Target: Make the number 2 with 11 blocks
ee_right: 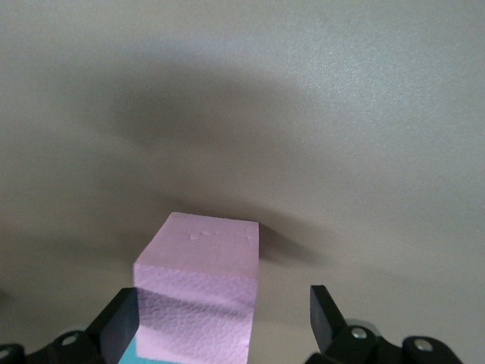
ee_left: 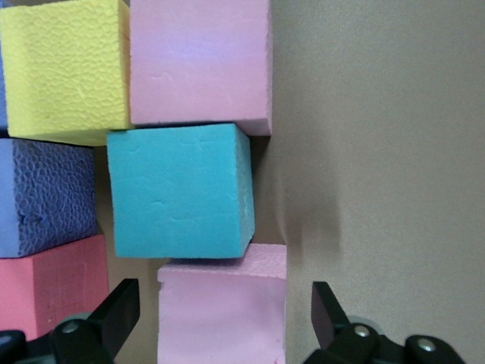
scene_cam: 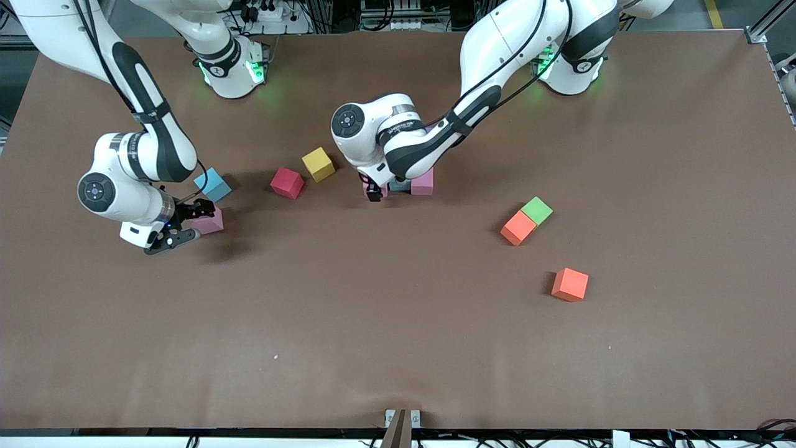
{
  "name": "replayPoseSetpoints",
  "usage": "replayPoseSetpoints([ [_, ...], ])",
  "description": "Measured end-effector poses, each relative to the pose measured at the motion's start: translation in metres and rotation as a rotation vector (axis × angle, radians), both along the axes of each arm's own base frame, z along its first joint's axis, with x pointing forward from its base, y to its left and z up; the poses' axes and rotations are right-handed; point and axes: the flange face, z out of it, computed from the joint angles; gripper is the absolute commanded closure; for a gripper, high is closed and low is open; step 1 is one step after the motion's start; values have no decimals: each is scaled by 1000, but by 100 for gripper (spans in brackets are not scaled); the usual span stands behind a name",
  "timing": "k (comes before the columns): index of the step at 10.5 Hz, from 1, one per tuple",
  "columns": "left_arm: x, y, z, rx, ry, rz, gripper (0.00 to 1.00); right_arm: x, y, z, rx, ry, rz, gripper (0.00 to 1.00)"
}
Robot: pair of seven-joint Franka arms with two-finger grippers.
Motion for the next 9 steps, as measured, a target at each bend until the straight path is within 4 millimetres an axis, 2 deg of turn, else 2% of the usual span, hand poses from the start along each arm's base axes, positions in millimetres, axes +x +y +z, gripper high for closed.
replayPoseSetpoints([
  [3,0,0,0,0,0,0,0,4,2,6,21,14,-35,0],
  [5,4,1,12,-10,-15,4,0,4,6,5,34,17,-48,0],
  [9,46,21,73,-78,-63,53,0,-1,6,-13,35,36,-49,0],
])
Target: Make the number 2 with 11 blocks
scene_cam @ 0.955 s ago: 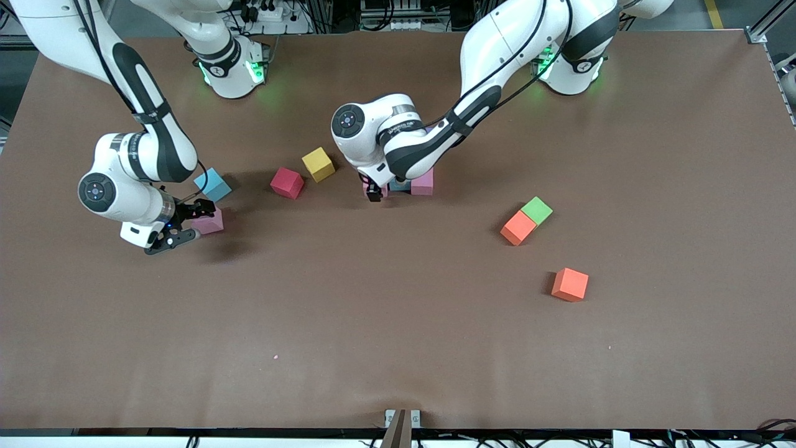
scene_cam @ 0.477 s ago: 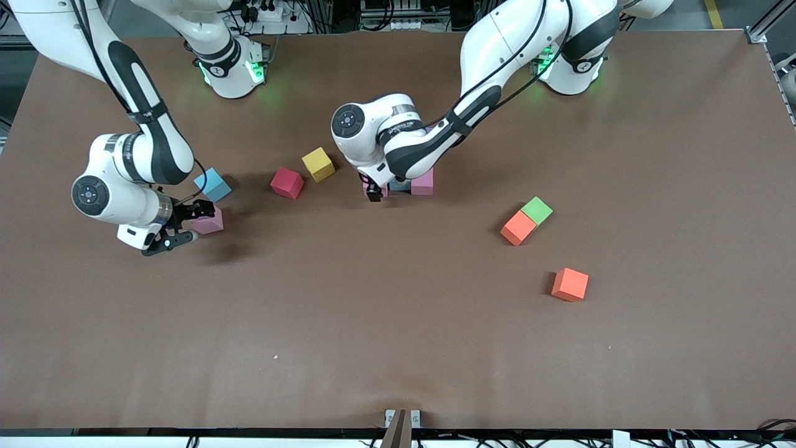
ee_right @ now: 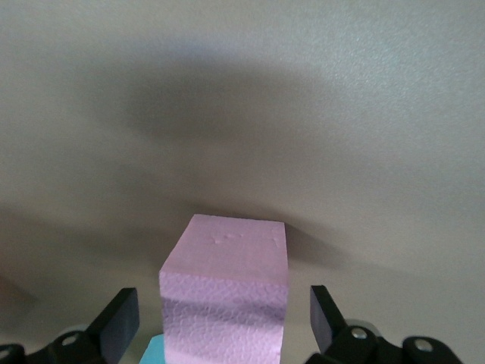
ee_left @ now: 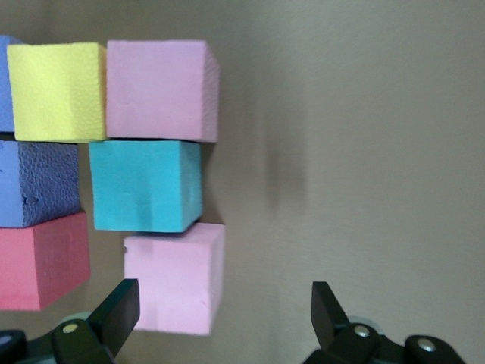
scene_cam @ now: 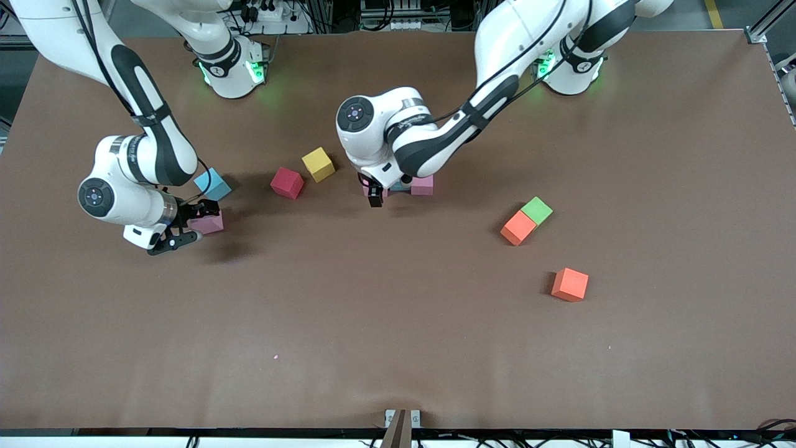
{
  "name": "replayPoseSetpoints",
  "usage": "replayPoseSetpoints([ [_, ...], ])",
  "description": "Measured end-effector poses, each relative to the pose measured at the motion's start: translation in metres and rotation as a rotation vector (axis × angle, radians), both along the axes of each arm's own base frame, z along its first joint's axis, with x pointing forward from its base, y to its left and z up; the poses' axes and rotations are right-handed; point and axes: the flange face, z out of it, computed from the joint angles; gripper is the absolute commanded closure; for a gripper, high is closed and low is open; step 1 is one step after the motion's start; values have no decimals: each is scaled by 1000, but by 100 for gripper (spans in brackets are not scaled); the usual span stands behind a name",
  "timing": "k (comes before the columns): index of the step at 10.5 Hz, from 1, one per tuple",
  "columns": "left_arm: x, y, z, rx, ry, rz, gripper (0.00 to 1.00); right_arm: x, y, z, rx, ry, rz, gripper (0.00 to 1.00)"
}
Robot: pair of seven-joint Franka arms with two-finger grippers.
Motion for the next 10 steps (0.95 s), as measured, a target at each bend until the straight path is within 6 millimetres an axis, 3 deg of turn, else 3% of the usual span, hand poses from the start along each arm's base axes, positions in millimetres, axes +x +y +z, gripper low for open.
replayPoseSetpoints([
  [1,11,8,10,-6,-9,3,0,-1,0,-7,0,3,0,0],
  [3,29,30,9,15,-4,-31,0,-1,0,-16,1,7,0,70],
  [4,39,44,6,26,-1,-74,0,-1,0,-16,1,7,1,84],
  [6,71,90,11,41,-1,-206,0,0,0,-15,2,3,5,95],
  [8,116,153,30,46,-12,-335,0,4,1,-10,4,-9,15,95],
  [10,160,221,38,43,-10,-444,0,21,14,10,6,-4,35,95],
])
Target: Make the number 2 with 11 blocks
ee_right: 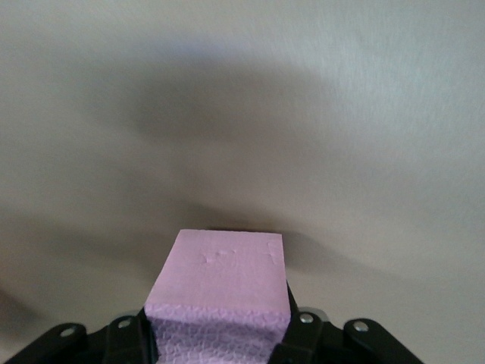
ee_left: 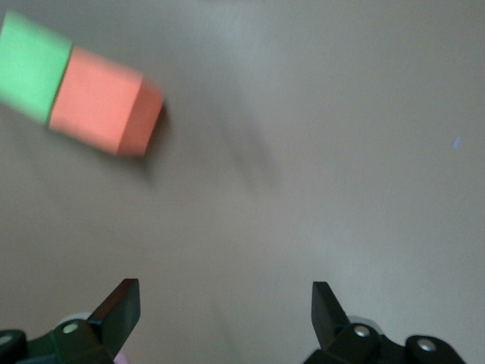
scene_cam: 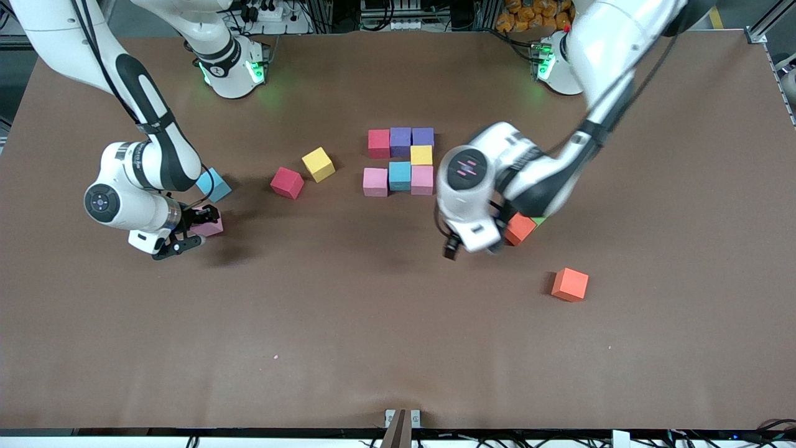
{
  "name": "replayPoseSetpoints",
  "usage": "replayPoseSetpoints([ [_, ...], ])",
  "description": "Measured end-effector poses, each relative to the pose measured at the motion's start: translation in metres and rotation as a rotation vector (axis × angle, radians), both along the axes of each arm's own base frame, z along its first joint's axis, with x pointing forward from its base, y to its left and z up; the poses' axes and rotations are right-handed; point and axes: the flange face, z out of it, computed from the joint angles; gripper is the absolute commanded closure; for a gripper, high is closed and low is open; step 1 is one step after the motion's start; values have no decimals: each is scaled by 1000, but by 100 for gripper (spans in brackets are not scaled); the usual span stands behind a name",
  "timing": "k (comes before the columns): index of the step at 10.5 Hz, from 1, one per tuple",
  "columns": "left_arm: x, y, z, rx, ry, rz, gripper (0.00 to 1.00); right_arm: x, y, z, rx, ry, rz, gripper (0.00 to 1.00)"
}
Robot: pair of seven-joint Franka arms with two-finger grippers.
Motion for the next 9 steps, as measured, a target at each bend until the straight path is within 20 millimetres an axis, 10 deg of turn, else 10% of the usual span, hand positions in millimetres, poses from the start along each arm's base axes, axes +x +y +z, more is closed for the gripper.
replayPoseSetpoints([
  [5,72,165,-14,-26,53,-351,0,33,74,40,-16,-22,-5,95],
  [9,79,196,-21,-54,95,-845,0,46,167,23,-4,-16,-104,95],
])
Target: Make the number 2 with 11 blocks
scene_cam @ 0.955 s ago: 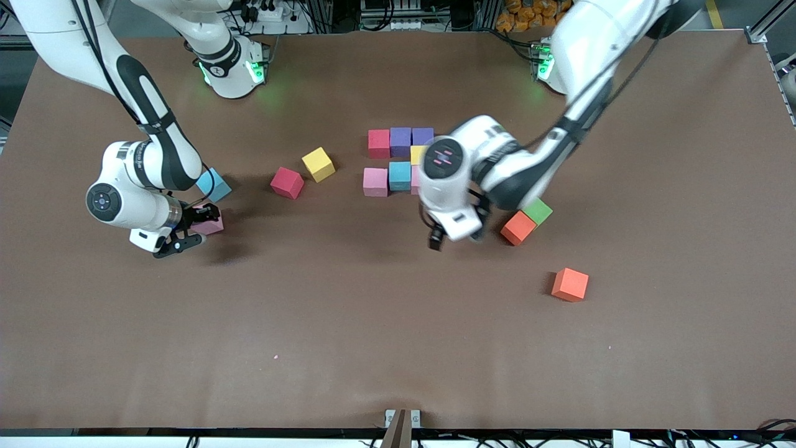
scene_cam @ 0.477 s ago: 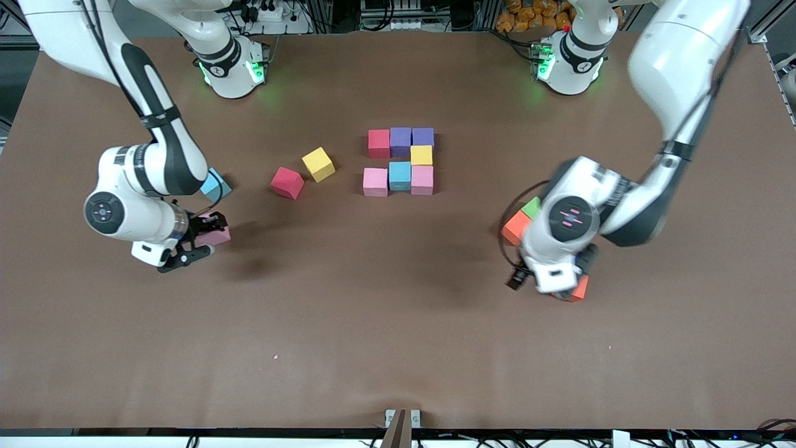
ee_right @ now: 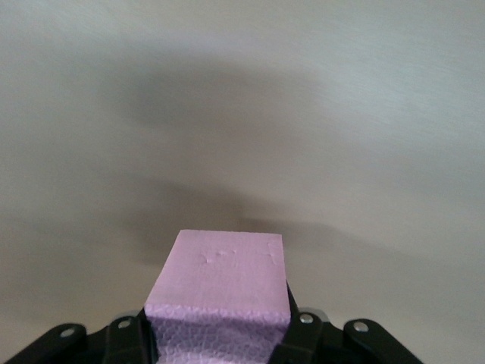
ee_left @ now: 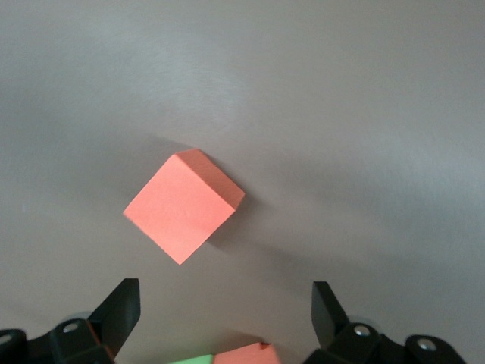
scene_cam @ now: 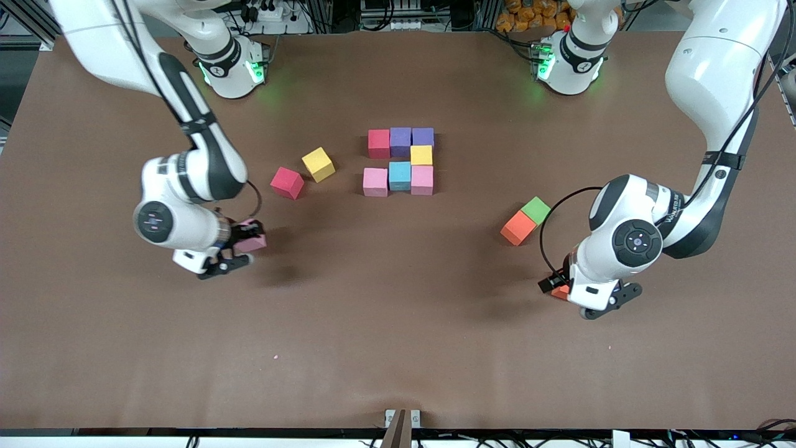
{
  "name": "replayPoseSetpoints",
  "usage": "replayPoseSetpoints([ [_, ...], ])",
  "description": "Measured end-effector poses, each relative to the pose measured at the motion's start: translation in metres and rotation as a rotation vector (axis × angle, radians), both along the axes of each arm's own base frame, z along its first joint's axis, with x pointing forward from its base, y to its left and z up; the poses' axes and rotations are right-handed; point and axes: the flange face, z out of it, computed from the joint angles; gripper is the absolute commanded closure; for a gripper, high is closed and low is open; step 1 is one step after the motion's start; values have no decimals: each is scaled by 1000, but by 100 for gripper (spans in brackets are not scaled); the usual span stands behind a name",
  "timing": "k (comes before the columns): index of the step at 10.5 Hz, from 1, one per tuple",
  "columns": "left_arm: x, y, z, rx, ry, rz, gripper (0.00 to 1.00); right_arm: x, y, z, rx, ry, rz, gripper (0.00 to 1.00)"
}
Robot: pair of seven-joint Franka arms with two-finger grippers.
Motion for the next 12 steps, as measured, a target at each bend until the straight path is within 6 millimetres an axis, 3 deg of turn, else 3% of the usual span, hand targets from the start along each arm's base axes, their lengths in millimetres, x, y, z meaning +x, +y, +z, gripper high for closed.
replayPoseSetpoints([
  [3,-3,10,-15,-21,45,-292,0,-7,89,-6,-41,-9,-113,95],
  [5,-2,17,-28,-33,68,-342,0,-15,140,-14,-62,-15,-189,95],
  [7,-1,22,-39,-40,69,-364,0,-25,178,-21,-59,-13,-239,94],
  [10,10,58,-60,-40,53,-439,0,-48,230,-16,8,-21,-249,94],
  [12,9,57,-72,-51,62,-456,0,-65,252,-16,3,-17,-251,93],
])
